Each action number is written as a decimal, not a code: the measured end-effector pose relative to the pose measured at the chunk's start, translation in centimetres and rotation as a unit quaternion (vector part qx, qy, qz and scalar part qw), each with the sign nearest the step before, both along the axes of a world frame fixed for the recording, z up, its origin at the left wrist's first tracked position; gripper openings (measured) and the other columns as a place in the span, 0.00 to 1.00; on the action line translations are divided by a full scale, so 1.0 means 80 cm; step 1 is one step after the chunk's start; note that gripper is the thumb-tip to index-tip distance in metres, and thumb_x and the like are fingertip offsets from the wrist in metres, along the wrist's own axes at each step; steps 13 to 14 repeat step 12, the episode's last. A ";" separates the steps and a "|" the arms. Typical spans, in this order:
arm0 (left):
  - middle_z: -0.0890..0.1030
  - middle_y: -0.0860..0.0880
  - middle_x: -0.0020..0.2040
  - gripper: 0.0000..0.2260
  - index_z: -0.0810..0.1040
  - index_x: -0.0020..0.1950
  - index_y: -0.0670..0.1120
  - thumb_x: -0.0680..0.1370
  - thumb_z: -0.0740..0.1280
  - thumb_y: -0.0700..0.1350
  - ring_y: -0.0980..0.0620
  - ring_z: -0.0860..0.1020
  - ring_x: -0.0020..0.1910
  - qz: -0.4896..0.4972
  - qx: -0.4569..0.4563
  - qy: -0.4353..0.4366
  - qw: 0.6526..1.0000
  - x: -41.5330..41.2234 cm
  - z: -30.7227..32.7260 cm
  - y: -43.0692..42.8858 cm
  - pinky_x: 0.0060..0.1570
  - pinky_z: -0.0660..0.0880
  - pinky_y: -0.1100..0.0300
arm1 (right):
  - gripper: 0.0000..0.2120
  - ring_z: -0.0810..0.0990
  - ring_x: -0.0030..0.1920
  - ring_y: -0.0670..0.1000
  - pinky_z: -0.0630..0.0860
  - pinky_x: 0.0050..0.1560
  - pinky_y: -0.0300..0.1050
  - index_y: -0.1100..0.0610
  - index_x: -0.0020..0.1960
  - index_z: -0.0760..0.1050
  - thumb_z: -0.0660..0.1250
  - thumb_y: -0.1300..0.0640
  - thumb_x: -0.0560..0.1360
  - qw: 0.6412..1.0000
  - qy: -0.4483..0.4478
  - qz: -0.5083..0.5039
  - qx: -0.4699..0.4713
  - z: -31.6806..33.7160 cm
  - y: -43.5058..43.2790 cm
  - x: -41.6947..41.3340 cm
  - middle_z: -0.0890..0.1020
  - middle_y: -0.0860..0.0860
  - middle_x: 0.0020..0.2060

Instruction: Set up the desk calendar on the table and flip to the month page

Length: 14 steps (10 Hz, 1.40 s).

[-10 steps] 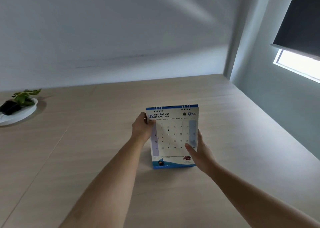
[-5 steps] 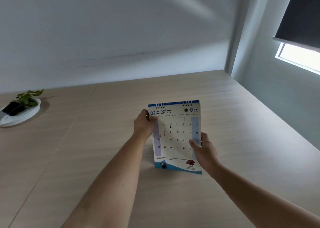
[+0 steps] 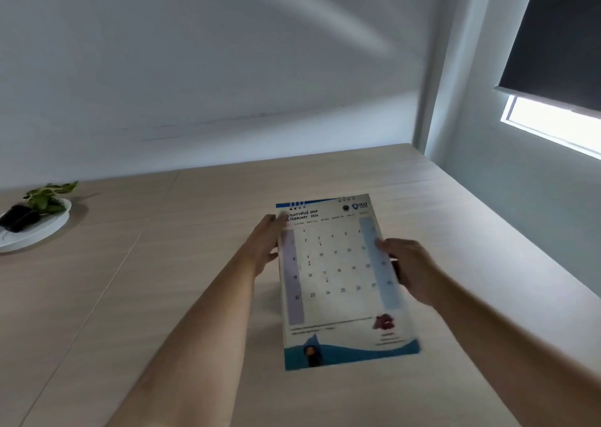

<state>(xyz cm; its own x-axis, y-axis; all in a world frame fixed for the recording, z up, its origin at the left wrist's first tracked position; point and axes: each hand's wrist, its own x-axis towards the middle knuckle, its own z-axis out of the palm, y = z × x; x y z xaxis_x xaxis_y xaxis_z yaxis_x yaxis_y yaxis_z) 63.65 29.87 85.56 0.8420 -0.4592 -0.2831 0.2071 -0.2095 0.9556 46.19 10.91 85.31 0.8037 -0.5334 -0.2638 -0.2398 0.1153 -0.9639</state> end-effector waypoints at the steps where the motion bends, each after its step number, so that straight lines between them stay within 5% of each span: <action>1: 0.81 0.45 0.52 0.20 0.77 0.58 0.47 0.81 0.52 0.56 0.45 0.78 0.53 0.016 -0.075 0.065 0.995 0.005 0.000 0.007 0.55 0.74 0.51 | 0.14 0.84 0.30 0.51 0.78 0.28 0.38 0.54 0.38 0.82 0.62 0.52 0.77 0.989 -0.132 0.016 0.062 0.043 -0.017 -0.009 0.86 0.52 0.30; 2: 0.80 0.46 0.50 0.07 0.76 0.48 0.49 0.78 0.58 0.44 0.47 0.76 0.49 0.026 -0.056 0.029 0.998 0.000 -0.001 0.000 0.51 0.70 0.54 | 0.10 0.77 0.61 0.57 0.72 0.56 0.49 0.48 0.45 0.77 0.60 0.44 0.76 0.976 -0.216 -0.002 0.010 0.082 -0.023 0.007 0.82 0.51 0.53; 3: 0.81 0.45 0.55 0.03 0.74 0.49 0.49 0.77 0.63 0.43 0.47 0.76 0.52 0.029 0.002 -0.024 0.999 0.000 -0.003 -0.013 0.55 0.71 0.50 | 0.14 0.69 0.67 0.53 0.59 0.66 0.53 0.48 0.44 0.77 0.54 0.49 0.79 0.982 -0.187 0.026 -0.005 0.111 -0.030 0.043 0.77 0.49 0.63; 4: 0.82 0.44 0.53 0.02 0.74 0.45 0.48 0.76 0.66 0.44 0.46 0.79 0.50 0.073 0.042 -0.092 0.992 0.007 -0.005 -0.022 0.53 0.75 0.48 | 0.07 0.76 0.54 0.52 0.64 0.59 0.51 0.48 0.42 0.75 0.60 0.53 0.77 0.988 -0.142 0.023 -0.052 0.131 -0.034 0.084 0.80 0.48 0.51; 5: 0.82 0.46 0.52 0.02 0.74 0.44 0.50 0.77 0.65 0.45 0.50 0.78 0.45 0.090 0.083 -0.157 0.980 0.011 -0.014 -0.025 0.40 0.74 0.56 | 0.06 0.77 0.44 0.52 0.70 0.43 0.44 0.53 0.50 0.76 0.63 0.59 0.75 0.987 -0.103 -0.023 -0.120 0.125 -0.043 0.122 0.78 0.54 0.51; 6: 0.81 0.46 0.55 0.04 0.75 0.49 0.48 0.78 0.62 0.45 0.49 0.76 0.49 0.071 0.110 -0.184 0.974 0.018 -0.019 -0.027 0.42 0.69 0.58 | 0.17 0.78 0.45 0.54 0.73 0.44 0.45 0.59 0.61 0.75 0.65 0.65 0.73 0.989 -0.044 -0.017 -0.142 0.096 -0.049 0.147 0.79 0.57 0.52; 7: 0.80 0.46 0.57 0.09 0.75 0.57 0.44 0.79 0.60 0.43 0.49 0.75 0.50 0.058 0.121 -0.211 0.968 0.016 -0.011 -0.027 0.46 0.69 0.57 | 0.09 0.77 0.49 0.57 0.72 0.51 0.50 0.59 0.52 0.78 0.67 0.59 0.72 0.992 0.026 -0.003 -0.123 0.065 -0.045 0.140 0.80 0.57 0.46; 8: 0.80 0.45 0.57 0.11 0.74 0.59 0.43 0.79 0.58 0.43 0.50 0.74 0.49 0.061 0.137 -0.227 0.962 0.013 -0.008 -0.030 0.44 0.69 0.59 | 0.14 0.76 0.50 0.56 0.68 0.56 0.52 0.55 0.47 0.77 0.64 0.44 0.74 0.994 0.071 -0.008 -0.081 0.042 -0.031 0.123 0.80 0.55 0.47; 9: 0.80 0.46 0.56 0.11 0.74 0.59 0.43 0.79 0.58 0.43 0.51 0.74 0.48 0.060 0.140 -0.231 0.961 0.010 -0.011 -0.027 0.36 0.68 0.64 | 0.24 0.74 0.52 0.57 0.67 0.61 0.58 0.52 0.54 0.76 0.57 0.35 0.73 0.998 0.058 0.001 -0.014 0.013 -0.019 0.107 0.79 0.53 0.48; 11: 0.80 0.46 0.55 0.09 0.74 0.56 0.43 0.79 0.58 0.44 0.52 0.74 0.47 0.054 0.141 -0.234 0.961 0.008 -0.013 -0.023 0.34 0.66 0.68 | 0.31 0.74 0.60 0.60 0.64 0.67 0.64 0.53 0.67 0.70 0.51 0.34 0.74 0.999 0.040 0.007 0.012 0.004 -0.011 0.104 0.78 0.55 0.58; 12: 0.80 0.45 0.58 0.06 0.72 0.52 0.46 0.79 0.60 0.47 0.54 0.74 0.44 0.050 0.152 -0.211 0.964 0.006 -0.020 -0.019 0.34 0.68 0.66 | 0.31 0.68 0.69 0.60 0.61 0.69 0.61 0.53 0.70 0.65 0.48 0.35 0.76 0.999 0.031 0.008 0.003 0.010 -0.009 0.101 0.73 0.56 0.67; 14: 0.80 0.45 0.58 0.06 0.72 0.52 0.46 0.79 0.60 0.47 0.54 0.74 0.44 0.050 0.152 -0.211 0.964 0.006 -0.020 -0.019 0.34 0.68 0.66 | 0.31 0.68 0.69 0.60 0.61 0.69 0.61 0.53 0.70 0.65 0.48 0.35 0.76 0.999 0.031 0.008 0.003 0.010 -0.009 0.101 0.73 0.56 0.67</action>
